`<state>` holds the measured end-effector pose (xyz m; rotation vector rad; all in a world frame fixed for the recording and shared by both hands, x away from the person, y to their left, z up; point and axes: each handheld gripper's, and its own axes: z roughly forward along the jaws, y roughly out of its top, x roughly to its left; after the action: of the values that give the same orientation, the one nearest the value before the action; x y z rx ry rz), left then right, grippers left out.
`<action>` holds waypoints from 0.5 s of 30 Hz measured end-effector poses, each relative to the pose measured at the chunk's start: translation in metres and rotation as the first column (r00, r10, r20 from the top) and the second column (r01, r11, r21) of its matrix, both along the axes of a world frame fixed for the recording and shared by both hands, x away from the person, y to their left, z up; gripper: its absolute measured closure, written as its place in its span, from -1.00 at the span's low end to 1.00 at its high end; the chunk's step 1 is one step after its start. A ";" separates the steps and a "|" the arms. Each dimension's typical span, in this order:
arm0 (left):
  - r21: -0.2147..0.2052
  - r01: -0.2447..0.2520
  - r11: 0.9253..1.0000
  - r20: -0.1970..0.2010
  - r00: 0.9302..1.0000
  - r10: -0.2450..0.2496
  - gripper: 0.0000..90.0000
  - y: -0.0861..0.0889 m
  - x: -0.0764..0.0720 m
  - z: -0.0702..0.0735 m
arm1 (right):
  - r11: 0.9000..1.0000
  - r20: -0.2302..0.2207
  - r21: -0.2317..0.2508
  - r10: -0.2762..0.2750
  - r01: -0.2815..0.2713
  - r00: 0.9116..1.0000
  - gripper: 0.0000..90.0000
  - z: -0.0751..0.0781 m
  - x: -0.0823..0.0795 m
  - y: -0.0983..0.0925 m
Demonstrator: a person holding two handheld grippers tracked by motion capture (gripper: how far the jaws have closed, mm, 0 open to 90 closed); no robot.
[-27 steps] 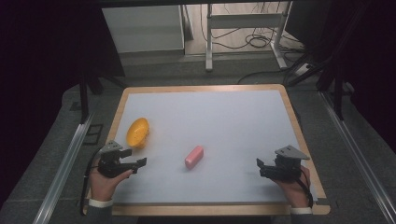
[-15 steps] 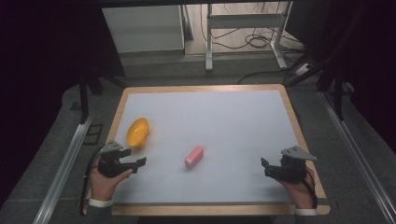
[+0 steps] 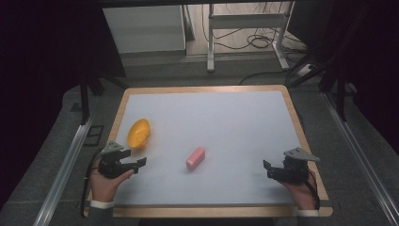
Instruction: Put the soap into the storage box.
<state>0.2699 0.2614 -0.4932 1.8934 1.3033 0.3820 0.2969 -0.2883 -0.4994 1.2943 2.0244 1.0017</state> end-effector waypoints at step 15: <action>0.026 0.020 0.999 -0.004 1.000 -0.020 -0.48 -0.014 0.002 0.016 | 1.000 0.016 0.009 0.006 -0.006 1.000 -0.83 0.005 -0.002 -0.001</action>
<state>0.2716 0.2470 -0.4774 1.9280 1.2862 0.3873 0.2950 -0.2890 -0.4939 1.2815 2.0149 1.0219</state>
